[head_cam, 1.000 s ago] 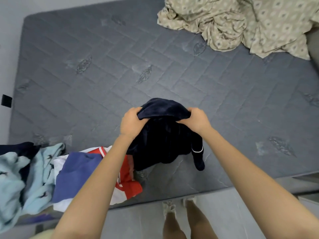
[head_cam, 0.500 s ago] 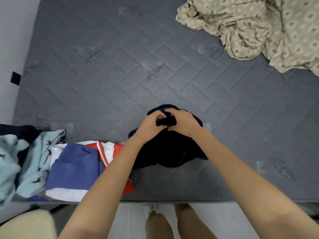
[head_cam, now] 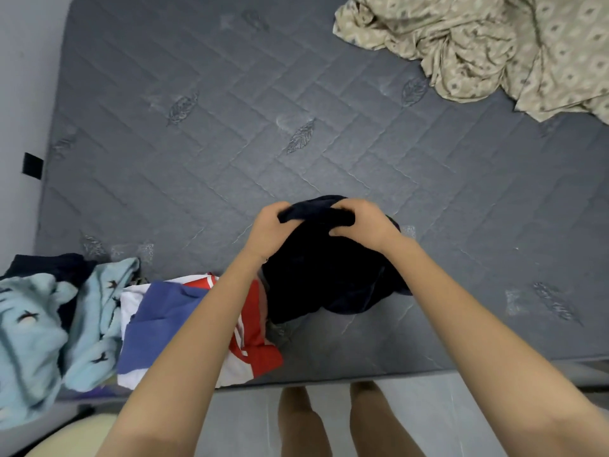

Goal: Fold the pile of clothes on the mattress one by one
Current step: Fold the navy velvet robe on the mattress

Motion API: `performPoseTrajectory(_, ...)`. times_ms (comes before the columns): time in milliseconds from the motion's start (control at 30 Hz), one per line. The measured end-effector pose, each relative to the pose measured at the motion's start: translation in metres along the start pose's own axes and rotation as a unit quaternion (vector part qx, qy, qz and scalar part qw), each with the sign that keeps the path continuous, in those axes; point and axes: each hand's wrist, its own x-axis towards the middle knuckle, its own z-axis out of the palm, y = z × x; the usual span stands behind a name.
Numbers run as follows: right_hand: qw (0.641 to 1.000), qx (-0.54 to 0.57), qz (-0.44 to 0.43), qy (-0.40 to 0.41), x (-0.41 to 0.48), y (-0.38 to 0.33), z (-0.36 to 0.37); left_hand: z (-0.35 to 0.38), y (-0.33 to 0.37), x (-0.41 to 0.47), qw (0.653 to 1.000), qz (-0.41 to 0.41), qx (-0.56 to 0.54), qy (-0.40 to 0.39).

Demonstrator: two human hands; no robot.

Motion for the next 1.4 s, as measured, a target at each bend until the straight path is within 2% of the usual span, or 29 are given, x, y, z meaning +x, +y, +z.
performPoseTrajectory(100,0.998,0.024,-0.049,-0.025,-0.009,-0.017,0.009,-0.007,0.016,-0.001,0.999,0.020,-0.026,-0.025)
performPoseTrajectory(200,0.997,0.061,-0.022,0.037,-0.015,-0.027,0.010,-0.016,0.028,-0.006,0.997,0.048,-0.043,-0.044)
performPoseTrajectory(300,0.989,0.092,0.006,0.114,-0.016,-0.030,0.003,-0.023,0.027,-0.014,0.995,0.029,-0.083,-0.052)
performPoseTrajectory(400,0.969,0.179,0.020,0.168,-0.021,-0.036,-0.008,-0.025,0.020,-0.024,0.988,-0.015,-0.083,-0.130)
performPoseTrajectory(467,0.958,0.221,0.040,0.176,-0.025,-0.036,-0.017,-0.024,0.019,-0.027,0.990,-0.033,-0.087,-0.108)
performPoseTrajectory(567,0.956,0.208,0.078,0.191,-0.027,-0.030,-0.028,-0.026,0.025,-0.019,0.992,-0.043,-0.112,-0.050)
performPoseTrajectory(733,0.951,0.159,0.084,0.250,-0.033,-0.030,-0.038,-0.024,0.051,-0.009,0.991,-0.015,-0.118,-0.057)
performPoseTrajectory(833,0.981,0.015,-0.017,0.193,-0.038,-0.031,-0.039,-0.019,0.058,-0.007,0.992,0.007,-0.088,-0.085)
performPoseTrajectory(933,0.984,-0.099,-0.105,0.103,-0.037,-0.040,-0.034,-0.015,0.064,-0.009,0.987,0.020,-0.038,-0.157)
performPoseTrajectory(1033,0.976,-0.153,-0.138,0.065,-0.028,-0.048,-0.029,-0.011,0.067,-0.010,0.977,0.012,-0.026,-0.210)
performPoseTrajectory(1100,0.976,-0.170,-0.128,0.047,-0.025,-0.049,-0.030,-0.011,0.065,-0.009,0.977,0.010,-0.035,-0.210)
performPoseTrajectory(1233,0.996,-0.065,-0.044,0.051,-0.029,-0.046,-0.034,-0.009,0.057,-0.015,0.981,-0.026,-0.097,-0.164)
performPoseTrajectory(1300,0.997,-0.003,-0.021,0.079,-0.032,-0.044,-0.034,-0.004,0.050,-0.021,0.985,-0.038,-0.072,-0.150)
performPoseTrajectory(1400,0.990,0.058,0.020,0.130,-0.032,-0.048,-0.039,0.006,0.031,-0.031,0.973,-0.110,-0.019,-0.201)
